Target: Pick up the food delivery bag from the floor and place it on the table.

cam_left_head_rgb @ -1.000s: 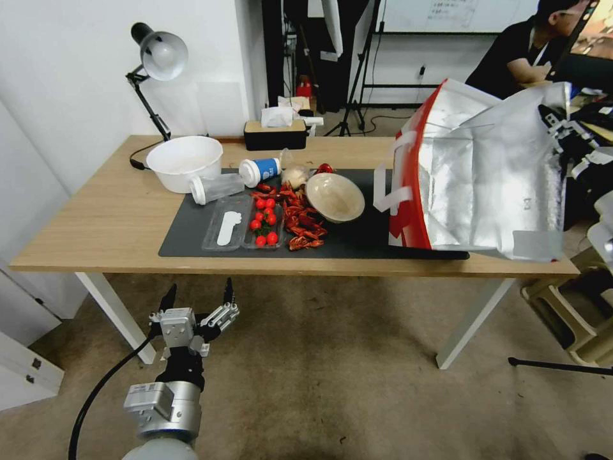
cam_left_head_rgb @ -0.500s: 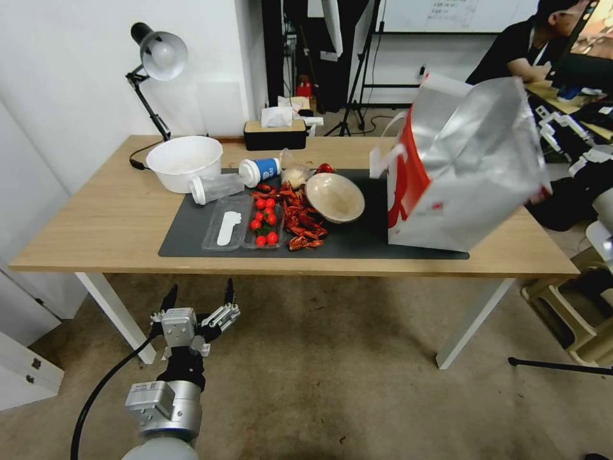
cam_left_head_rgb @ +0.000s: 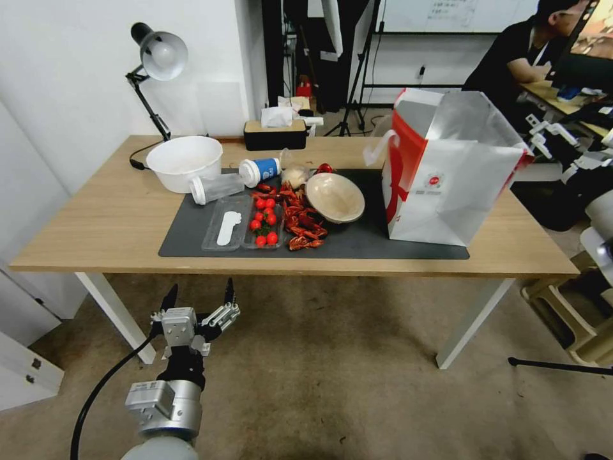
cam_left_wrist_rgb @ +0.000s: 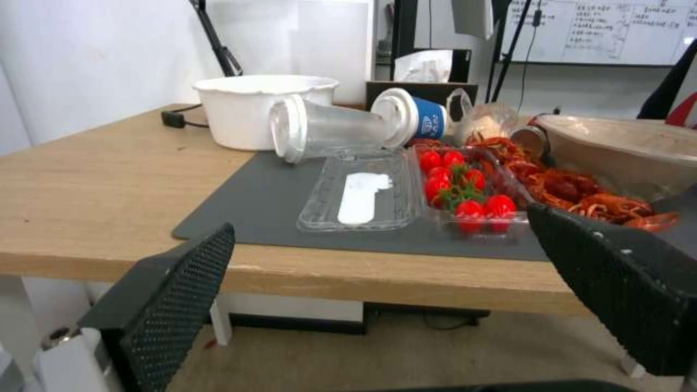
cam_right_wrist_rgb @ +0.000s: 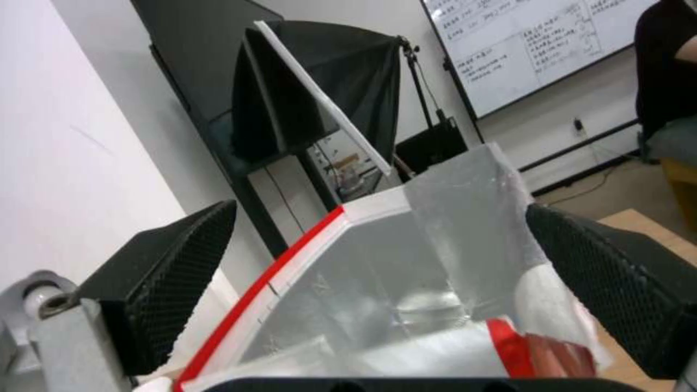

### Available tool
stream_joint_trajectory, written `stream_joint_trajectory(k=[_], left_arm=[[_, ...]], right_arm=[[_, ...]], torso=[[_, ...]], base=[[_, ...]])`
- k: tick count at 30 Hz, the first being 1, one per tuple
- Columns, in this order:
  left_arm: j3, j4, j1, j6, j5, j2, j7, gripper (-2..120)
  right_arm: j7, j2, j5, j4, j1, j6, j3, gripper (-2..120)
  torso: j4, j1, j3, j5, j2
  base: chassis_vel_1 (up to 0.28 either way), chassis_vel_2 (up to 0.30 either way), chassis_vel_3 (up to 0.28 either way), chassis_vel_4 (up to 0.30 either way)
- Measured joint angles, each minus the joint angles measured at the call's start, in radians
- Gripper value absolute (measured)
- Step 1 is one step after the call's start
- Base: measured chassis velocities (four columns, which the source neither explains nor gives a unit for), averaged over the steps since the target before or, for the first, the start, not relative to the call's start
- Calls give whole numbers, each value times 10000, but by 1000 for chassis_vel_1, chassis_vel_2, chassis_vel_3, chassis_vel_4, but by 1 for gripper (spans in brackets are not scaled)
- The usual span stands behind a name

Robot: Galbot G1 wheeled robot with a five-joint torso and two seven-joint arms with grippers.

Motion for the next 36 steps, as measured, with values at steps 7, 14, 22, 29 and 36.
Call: stream_joint_trajectory(k=[7,14,22,29,36], left_arm=[[-28,0,-46,59,-79,49,-17,100],[-83,-13,-148,249,-161,48,-79,100],[-119,2,-219,252,-156,58,-9,100],[-121,99,-261,244,-113,58,89,100],[-114,228,-328,234,-104,73,184,100]], right_arm=[[-154,52,-904,56,-217,0,1,100],[-1034,294,-2996,566,-858,429,20,100],[-1177,934,-5117,1395,-1917,942,146,100],[-1025,2395,-7384,2107,-3857,1223,186,100],[-1118,4030,-8941,2244,-5153,1580,-109,100]], torso=[[1,0,0,0,0],[1,0,0,0,0],[1,-1,-1,-2,0],[0,-1,-1,0,0],[-4,-1,-2,0,0]], base=[[0,0,0,0],[0,0,0,0],[0,0,0,0],[0,0,0,0],[0,0,0,0]])
